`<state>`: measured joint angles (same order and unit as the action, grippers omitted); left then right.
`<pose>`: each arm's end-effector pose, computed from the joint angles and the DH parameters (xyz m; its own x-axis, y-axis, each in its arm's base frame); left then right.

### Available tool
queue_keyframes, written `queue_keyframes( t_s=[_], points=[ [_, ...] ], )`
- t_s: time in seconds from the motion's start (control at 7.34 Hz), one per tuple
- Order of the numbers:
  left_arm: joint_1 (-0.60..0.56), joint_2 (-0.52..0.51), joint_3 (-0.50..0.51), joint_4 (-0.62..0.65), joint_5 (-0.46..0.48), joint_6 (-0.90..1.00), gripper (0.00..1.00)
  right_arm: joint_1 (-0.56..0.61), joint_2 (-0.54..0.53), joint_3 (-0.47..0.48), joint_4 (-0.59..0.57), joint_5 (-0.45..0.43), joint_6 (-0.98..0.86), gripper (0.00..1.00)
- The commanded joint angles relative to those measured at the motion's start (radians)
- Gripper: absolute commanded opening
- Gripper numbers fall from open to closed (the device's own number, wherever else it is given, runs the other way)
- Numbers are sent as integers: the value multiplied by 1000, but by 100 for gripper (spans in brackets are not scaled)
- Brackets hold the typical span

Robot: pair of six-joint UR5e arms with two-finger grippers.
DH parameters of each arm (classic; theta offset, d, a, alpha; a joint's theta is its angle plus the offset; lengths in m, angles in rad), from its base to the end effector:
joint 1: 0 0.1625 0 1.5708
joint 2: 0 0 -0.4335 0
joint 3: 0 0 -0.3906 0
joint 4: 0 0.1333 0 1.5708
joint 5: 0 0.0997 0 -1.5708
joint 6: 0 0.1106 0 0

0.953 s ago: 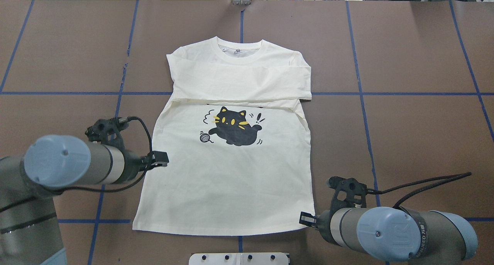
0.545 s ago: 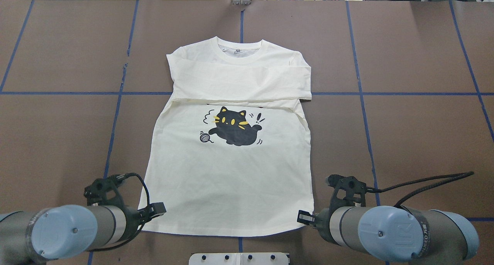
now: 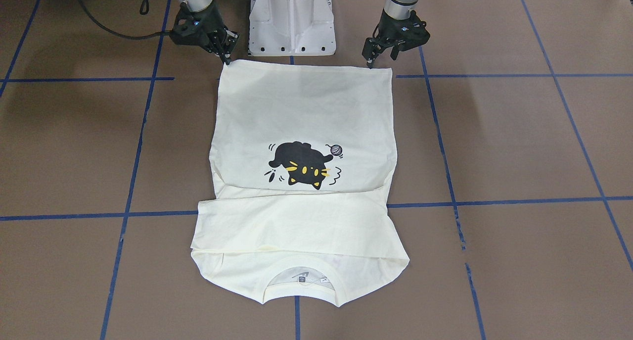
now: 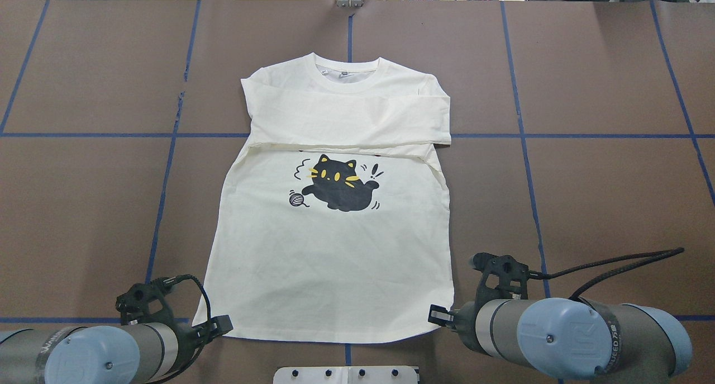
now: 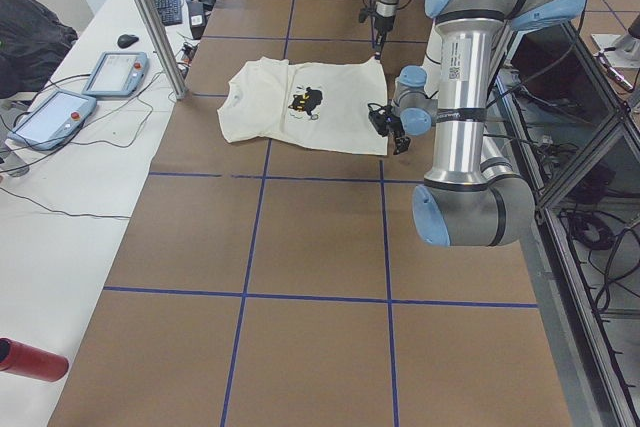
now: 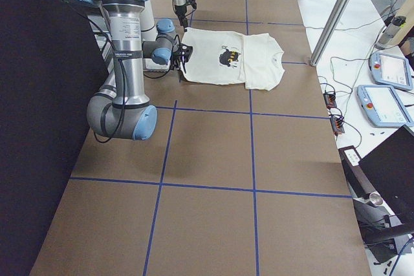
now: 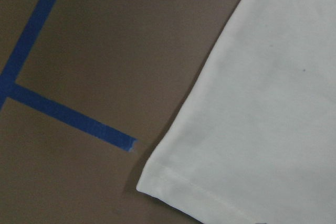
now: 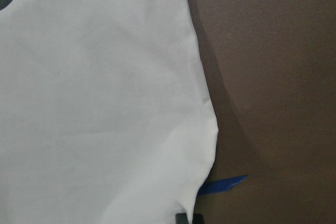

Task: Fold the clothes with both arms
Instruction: 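Grasp the hem corners nearest the robot with both grippers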

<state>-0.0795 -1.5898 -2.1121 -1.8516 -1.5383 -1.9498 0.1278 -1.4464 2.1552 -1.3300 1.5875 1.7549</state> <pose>0.4756 -0.1752 0.3877 0.5791 -0.4171 -0.7005 0.3420 0.9042 -0.2557 -0.4774 -0.1939 0.3217 0.5467 0.2548 0.7977 -0.2177 0.9631 -0.1584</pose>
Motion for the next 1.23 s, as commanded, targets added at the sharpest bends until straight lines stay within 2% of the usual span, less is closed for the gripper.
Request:
queue_keyframes(
  t_s=[0.0,0.41,0.82,1.09],
  points=[
    [-20,8,3,0,3,67,90,1,3,0,0,2,0,0],
    [-22,5,27,0,18,100,87,3,1,0,0,2,0,0],
    [-23,4,32,0,20,104,73,7,1,0,0,2,-2,0],
    [-25,2,38,0,20,103,51,9,0,0,0,3,-2,0]
  ],
)
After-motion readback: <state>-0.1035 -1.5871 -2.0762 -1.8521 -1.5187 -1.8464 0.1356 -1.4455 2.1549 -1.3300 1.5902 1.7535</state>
